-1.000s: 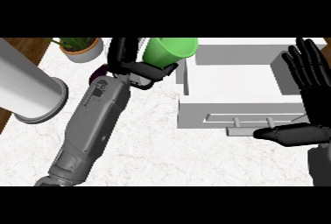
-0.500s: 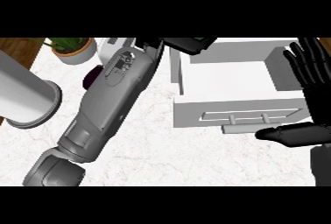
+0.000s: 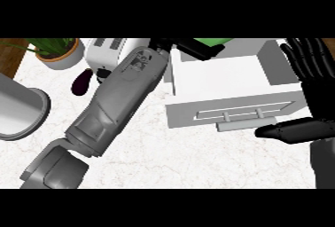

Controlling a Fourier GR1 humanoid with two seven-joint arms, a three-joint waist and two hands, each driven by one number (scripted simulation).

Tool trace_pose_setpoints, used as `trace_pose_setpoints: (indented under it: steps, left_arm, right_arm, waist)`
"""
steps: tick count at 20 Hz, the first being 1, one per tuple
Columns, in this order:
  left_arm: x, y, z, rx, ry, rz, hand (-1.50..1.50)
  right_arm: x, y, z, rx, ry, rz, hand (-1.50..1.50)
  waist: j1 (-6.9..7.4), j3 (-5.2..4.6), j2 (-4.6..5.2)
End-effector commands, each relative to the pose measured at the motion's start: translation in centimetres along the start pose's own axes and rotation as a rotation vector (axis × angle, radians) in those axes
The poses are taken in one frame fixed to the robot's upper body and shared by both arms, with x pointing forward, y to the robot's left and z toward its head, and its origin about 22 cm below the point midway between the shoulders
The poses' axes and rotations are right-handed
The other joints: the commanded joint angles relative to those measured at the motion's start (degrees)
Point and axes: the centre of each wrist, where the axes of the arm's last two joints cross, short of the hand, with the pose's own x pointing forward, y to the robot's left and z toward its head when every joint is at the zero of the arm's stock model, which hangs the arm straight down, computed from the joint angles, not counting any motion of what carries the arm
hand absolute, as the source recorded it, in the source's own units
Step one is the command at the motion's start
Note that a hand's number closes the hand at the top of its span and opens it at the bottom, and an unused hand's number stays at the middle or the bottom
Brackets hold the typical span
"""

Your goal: Pick up the cup, place it into the drawer and close the drawer

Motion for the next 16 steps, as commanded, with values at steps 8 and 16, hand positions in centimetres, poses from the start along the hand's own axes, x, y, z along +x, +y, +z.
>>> trace_pose_setpoints:
  steps: [8, 16]
  left_arm:
    - [-3.5, -0.3, 1.5, -0.117, 0.098, -0.084, -1.50]
    - [-3.3, -0.3, 1.9, -0.049, -0.003, 0.173, -1.50]
  right_arm:
    - [0.4, 0.7, -1.3, 0.060, -0.043, -0.013, -1.50]
    - [1.0, 4.6, -2.7, 0.384, -0.081, -0.170, 1.50]
  waist:
    - [-4.83, 0.02, 1.05]
    - [-5.68, -0.15, 1.36]
